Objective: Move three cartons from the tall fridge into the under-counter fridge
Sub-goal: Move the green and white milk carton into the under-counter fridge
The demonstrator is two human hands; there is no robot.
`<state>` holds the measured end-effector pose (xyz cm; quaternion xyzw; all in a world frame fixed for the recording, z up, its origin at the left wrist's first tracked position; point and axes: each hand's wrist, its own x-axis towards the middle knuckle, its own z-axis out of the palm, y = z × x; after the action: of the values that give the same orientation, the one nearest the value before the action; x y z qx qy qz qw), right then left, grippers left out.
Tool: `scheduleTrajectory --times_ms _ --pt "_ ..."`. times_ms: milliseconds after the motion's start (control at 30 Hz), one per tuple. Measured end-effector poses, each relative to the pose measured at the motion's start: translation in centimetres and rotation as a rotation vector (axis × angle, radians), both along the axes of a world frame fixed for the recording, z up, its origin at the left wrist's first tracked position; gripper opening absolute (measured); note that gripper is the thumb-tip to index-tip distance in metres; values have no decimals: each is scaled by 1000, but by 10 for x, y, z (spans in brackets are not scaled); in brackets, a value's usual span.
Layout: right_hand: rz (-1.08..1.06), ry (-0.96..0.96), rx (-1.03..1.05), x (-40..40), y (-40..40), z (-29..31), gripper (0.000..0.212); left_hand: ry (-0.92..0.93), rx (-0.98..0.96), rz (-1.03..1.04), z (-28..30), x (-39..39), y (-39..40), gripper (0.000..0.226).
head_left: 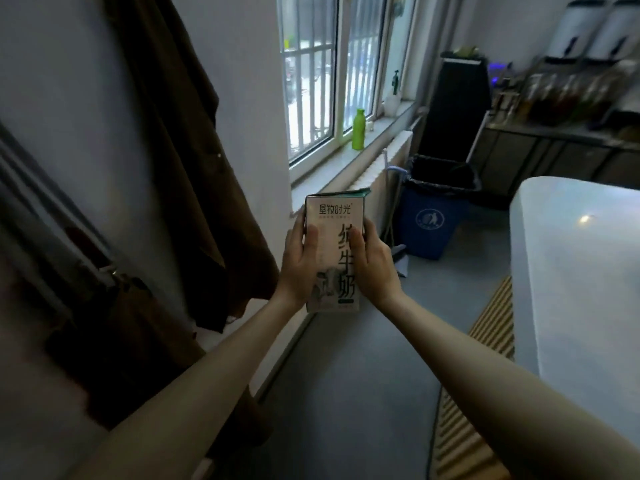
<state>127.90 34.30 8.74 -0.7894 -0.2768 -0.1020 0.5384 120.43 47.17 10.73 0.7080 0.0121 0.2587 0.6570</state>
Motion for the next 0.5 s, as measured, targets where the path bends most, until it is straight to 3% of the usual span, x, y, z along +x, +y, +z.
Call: scheduleTrajectory --times_ms 100,500 --pt "-123 11 4 34 10 4 54 6 -3 -96 3 48 18 44" --pt "-312 21 6 131 -5 -5 79 21 8 -217 -2 167 11 49"
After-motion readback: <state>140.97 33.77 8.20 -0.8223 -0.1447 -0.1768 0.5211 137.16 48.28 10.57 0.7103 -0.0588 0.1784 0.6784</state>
